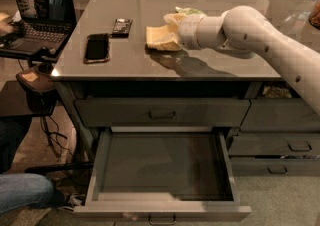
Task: Pick sponge from middle drawer and place on counter
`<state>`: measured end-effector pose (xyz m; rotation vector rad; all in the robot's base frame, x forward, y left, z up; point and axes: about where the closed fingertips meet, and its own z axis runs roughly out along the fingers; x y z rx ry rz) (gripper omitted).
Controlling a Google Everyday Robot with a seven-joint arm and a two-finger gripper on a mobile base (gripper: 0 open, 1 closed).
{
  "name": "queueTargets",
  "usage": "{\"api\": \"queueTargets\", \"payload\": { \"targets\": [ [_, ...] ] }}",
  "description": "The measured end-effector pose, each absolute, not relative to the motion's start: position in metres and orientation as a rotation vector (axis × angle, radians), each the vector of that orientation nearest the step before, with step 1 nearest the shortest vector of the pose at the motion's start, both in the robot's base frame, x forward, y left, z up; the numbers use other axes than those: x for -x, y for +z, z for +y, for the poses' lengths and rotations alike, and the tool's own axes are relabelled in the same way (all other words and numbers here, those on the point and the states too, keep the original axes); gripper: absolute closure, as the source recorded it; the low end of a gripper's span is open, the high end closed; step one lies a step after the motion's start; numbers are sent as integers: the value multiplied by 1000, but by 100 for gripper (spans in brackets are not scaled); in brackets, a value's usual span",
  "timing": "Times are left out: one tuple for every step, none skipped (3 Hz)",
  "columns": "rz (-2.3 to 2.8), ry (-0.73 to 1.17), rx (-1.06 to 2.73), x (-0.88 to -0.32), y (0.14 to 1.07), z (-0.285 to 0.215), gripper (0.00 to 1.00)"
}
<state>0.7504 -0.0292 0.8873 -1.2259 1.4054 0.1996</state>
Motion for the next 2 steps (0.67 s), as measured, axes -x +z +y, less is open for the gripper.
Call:
{"api": "queueTargets", "payload": {
  "targets": [
    [1405,200,1226,-750,887,-29,0],
    [1405,200,1226,-750,887,-29,0]
  ]
}}
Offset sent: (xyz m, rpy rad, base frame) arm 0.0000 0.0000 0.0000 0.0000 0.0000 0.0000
